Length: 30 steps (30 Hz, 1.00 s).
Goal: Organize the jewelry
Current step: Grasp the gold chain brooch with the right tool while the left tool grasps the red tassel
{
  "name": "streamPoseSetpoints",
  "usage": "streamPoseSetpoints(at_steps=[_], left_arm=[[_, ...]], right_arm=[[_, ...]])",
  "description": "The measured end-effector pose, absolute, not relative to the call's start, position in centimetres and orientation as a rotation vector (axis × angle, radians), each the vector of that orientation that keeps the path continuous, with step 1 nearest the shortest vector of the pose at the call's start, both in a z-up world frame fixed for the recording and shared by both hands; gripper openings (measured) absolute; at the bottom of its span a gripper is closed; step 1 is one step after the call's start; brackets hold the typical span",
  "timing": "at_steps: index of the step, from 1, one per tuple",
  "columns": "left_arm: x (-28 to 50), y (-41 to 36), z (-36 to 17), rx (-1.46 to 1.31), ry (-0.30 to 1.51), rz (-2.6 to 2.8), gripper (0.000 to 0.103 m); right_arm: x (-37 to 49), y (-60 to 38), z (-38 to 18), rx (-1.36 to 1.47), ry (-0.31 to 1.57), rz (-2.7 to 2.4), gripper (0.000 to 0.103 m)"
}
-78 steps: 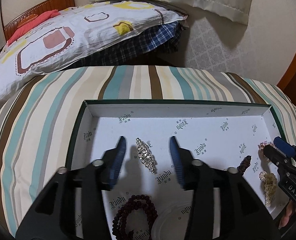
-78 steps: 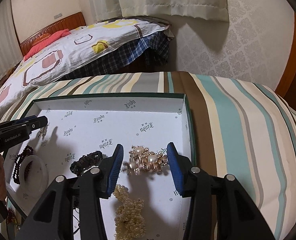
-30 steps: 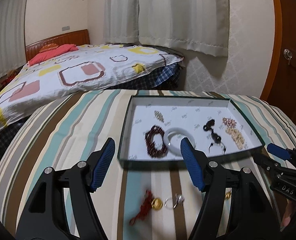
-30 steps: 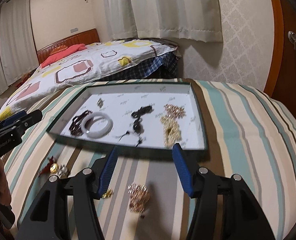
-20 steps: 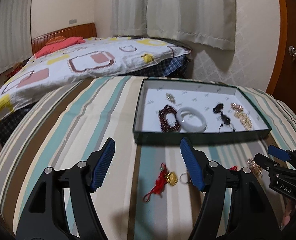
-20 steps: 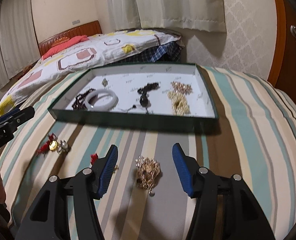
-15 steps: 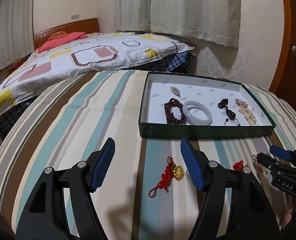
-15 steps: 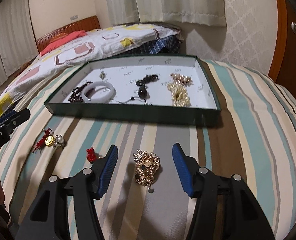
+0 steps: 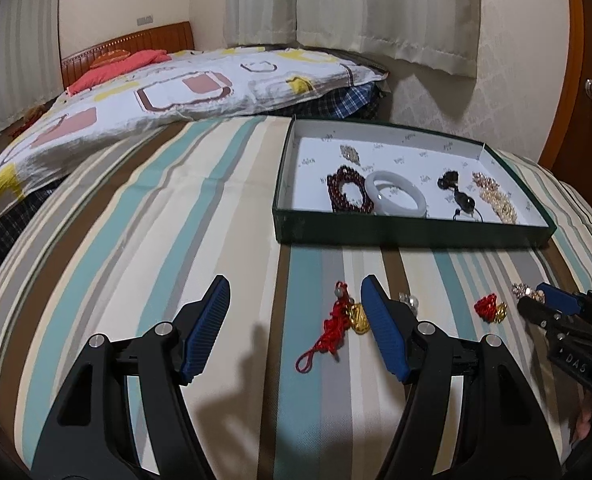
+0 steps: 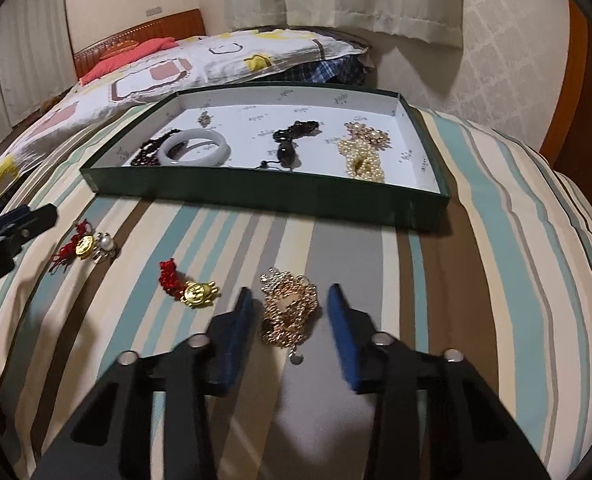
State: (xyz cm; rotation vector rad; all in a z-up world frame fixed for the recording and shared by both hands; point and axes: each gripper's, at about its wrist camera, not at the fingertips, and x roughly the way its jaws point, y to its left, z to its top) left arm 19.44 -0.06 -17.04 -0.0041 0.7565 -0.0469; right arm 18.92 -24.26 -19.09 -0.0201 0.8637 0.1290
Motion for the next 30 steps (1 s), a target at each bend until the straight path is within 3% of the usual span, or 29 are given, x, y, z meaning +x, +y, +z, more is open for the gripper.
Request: streamPoseSetpoints(at_steps=[5, 15, 22, 30], left_arm=[[19.3, -0.4, -17.6, 0.000, 0.777, -0.069, 0.066], [20.5, -1.2, -18.7, 0.011, 0.850, -0.092, 0.063], [20.7, -0.8, -19.0, 0.003, 0.876, -0.097, 0.054], [21.3, -1.4, -19.2, -0.020, 0.895, -0.130, 0.062]], right_arm=[[18.8, -24.6, -19.0, 0.008, 0.860, 0.143, 0.017], [19.0, -24.7, -19.1, 0.024, 0.861, 0.150, 0.016], [19.0, -24.8, -19.1, 0.031, 0.858, 0.147, 0.016], [19.0, -24.9, -19.1, 0.042, 0.858, 0.151, 0.016]])
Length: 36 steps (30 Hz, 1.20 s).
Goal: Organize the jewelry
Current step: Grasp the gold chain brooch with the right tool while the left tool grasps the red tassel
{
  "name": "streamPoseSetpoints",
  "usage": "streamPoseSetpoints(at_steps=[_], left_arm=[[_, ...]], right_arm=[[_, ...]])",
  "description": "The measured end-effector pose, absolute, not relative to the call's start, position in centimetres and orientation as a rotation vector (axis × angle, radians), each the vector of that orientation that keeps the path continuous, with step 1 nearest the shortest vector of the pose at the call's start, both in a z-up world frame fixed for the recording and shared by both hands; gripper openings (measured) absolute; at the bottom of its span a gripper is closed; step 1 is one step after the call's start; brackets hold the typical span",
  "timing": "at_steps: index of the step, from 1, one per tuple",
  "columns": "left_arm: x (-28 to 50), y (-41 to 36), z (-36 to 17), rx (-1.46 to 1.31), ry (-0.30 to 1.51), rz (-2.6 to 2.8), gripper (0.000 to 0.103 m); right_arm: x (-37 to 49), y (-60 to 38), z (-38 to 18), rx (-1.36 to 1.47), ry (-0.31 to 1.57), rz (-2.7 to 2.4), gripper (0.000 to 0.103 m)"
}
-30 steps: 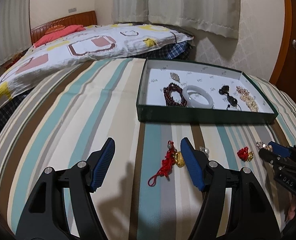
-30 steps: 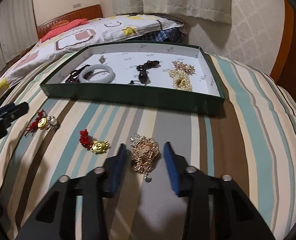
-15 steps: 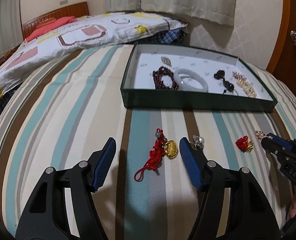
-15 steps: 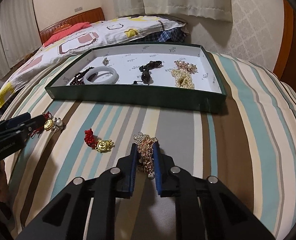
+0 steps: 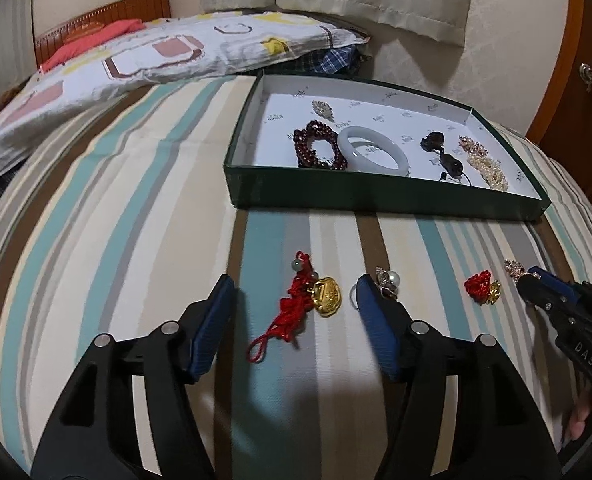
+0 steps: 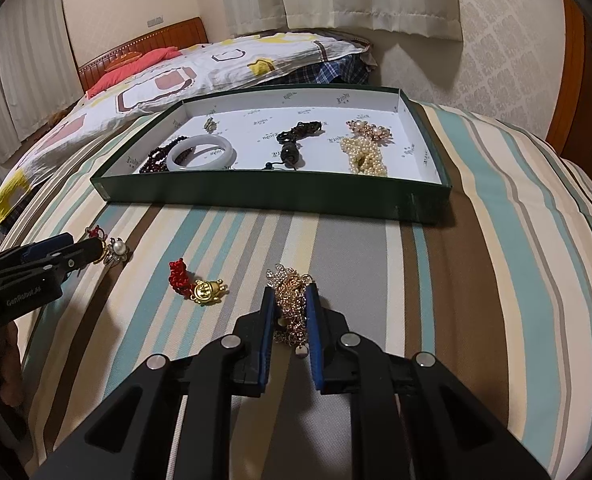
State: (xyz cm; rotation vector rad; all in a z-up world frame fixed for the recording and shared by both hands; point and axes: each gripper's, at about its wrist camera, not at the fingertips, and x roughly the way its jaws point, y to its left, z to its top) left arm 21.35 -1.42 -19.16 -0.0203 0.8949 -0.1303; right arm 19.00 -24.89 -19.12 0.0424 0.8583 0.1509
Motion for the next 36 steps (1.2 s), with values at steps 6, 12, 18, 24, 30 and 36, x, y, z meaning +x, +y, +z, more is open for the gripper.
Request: streamPoseSetpoints(at_steps=[6, 12, 18, 24, 30, 36], left_arm=[[21.4, -1.0, -19.3, -0.018, 0.900, -0.126, 0.050], [21.0, -0.8, -19.3, -0.023, 0.895, -0.133, 0.049], [20.9, -0.9, -19.4, -0.001, 0.892, -0.138, 0.048], [21.2, -1.4, -19.4, -0.022, 0.898, -0.148, 0.060], [21.3, -1.4, -19.4, 0.001, 0.897, -0.134, 0.035], [21.4, -0.7, -19.3, -0.017, 0.897, -0.127, 0.017]], right_arm=[[19.1, -25.0, -19.2, 0.050, 0.859, 0.154, 0.016], [19.1, -25.1, -19.2, 0.055, 0.859, 0.157, 0.016], [19.1, -25.2, -19.3, 0.058, 0.859, 0.158, 0.016], [19.1, -25.2, -19.3, 0.058, 0.859, 0.158, 0.016], [19.1, -25.2, -19.3, 0.058, 0.859, 0.158, 0.016], [19.1, -25.2, -19.3, 0.058, 0.858, 0.158, 0.016]])
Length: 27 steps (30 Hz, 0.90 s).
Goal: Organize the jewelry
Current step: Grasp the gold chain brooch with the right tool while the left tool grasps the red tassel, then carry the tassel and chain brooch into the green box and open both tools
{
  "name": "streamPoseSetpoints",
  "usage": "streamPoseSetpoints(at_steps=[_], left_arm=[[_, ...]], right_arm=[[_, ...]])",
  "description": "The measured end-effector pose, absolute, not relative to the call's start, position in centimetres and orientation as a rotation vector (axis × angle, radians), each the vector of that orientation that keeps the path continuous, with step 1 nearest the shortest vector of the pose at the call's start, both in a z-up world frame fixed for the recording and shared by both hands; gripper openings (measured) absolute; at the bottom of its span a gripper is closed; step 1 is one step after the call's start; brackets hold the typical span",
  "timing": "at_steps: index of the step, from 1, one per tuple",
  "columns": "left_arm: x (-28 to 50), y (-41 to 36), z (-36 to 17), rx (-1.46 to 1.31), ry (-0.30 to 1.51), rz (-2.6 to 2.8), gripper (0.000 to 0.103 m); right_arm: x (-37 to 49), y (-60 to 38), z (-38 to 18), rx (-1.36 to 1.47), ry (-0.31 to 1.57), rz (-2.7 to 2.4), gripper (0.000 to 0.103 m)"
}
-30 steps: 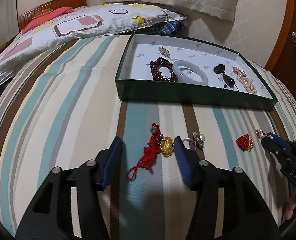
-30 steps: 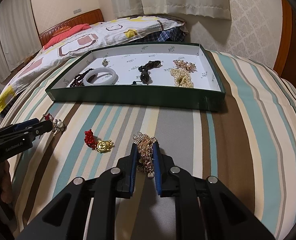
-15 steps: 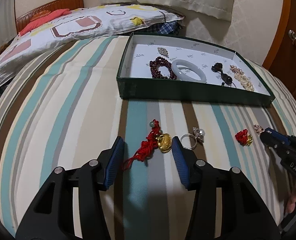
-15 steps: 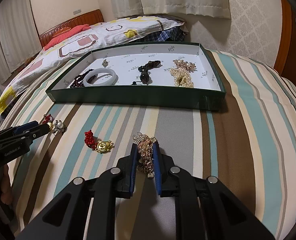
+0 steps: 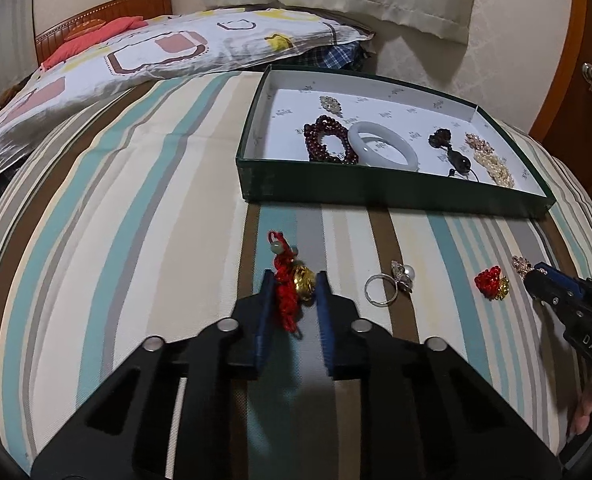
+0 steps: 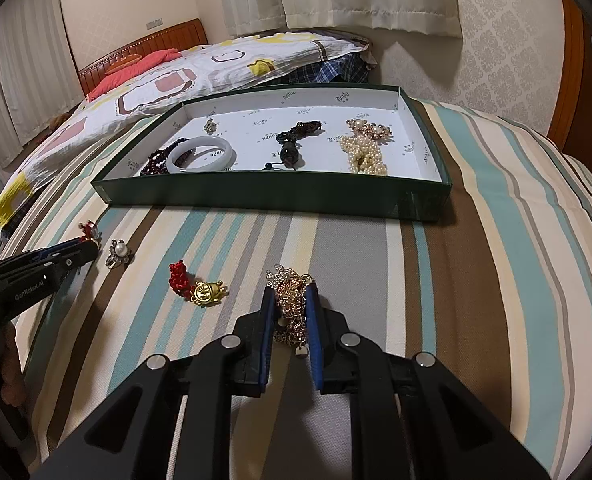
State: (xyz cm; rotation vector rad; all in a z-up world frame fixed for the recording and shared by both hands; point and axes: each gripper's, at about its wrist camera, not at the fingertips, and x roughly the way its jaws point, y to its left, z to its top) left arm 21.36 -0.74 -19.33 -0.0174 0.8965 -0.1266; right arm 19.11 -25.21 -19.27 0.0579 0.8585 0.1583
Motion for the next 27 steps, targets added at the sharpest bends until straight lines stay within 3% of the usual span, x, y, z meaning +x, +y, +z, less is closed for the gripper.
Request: streamPoseSetpoints(at_steps=[27], left_arm=[[20.7, -0.7, -16.7, -0.026, 0.801, -0.110, 0.015]], right_arm=[[18.3, -25.4, -17.0, 0.066, 0.769, 0.153, 0.012]])
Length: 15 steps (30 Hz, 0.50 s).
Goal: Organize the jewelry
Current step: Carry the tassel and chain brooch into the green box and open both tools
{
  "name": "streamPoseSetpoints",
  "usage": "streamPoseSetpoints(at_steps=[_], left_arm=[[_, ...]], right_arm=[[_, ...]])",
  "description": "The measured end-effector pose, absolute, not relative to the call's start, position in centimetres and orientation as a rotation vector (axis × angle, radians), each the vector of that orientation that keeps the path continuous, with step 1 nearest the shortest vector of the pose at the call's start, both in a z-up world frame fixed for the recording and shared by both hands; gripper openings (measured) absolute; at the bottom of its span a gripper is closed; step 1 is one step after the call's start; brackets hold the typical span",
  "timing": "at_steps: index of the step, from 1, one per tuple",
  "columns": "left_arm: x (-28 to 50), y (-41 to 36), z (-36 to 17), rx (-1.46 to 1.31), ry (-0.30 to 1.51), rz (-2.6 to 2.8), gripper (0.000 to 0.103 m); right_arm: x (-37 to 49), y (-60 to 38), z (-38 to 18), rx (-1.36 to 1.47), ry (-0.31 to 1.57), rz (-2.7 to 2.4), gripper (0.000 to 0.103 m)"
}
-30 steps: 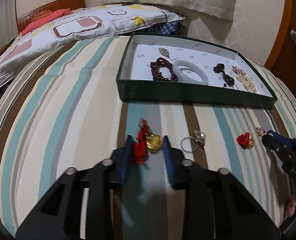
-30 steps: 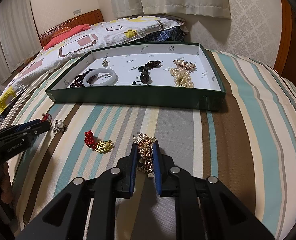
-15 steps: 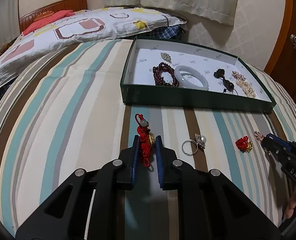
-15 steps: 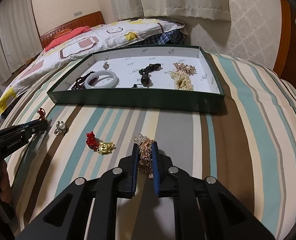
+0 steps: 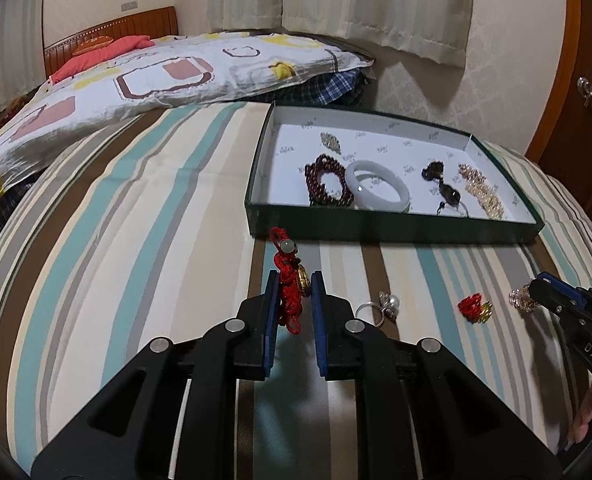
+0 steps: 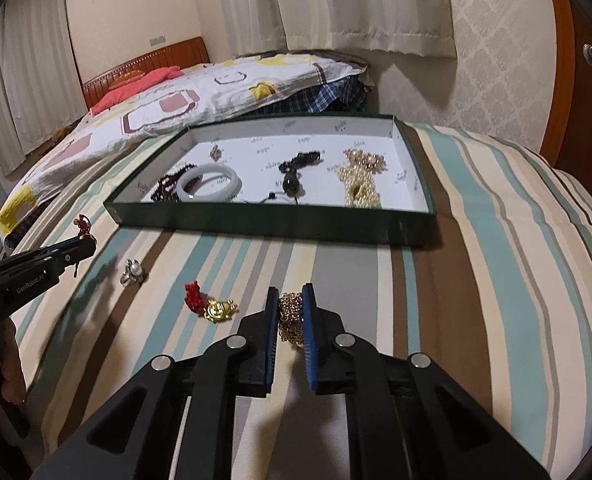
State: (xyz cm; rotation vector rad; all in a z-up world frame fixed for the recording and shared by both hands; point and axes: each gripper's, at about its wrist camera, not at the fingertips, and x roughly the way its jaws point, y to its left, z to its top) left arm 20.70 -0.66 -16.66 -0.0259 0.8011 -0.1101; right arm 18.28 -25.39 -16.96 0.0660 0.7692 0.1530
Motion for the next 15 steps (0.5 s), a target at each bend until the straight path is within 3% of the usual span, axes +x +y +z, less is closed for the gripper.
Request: streamPoseSetpoints(at_steps=[15], left_arm=[[21.8, -3.4, -10.9, -0.039, 0.671, -0.180, 0.015]], right_arm=[[20.1, -25.9, -10.6, 0.085, 0.605, 0.166, 0.012]])
